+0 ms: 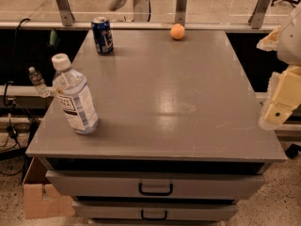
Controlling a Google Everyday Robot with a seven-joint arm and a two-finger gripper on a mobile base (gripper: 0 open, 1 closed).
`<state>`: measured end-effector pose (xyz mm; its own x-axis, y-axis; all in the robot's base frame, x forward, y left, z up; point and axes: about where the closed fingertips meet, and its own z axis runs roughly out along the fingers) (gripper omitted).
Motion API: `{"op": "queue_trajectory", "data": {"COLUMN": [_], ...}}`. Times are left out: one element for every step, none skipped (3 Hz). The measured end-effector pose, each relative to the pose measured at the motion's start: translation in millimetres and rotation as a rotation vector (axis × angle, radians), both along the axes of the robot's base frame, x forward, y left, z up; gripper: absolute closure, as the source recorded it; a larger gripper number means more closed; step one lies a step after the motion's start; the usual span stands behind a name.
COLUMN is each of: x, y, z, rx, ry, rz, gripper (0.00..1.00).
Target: Knock pepsi can over
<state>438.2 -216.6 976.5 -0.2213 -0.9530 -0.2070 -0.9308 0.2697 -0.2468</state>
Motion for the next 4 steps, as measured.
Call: {"op": "queue_trajectory", "data": {"x": [0, 6, 46, 100], "y": [0, 9, 55, 121], "z": [0, 3, 4, 4], "rx": [0.0, 0.039, 0.164, 0.321], "ry": [0.0, -0.016, -0.05, -0.079], "rz": [0.0, 0.029, 0.079, 0.126], "gripper": [0.0, 0.0, 0.0, 0.0]}}
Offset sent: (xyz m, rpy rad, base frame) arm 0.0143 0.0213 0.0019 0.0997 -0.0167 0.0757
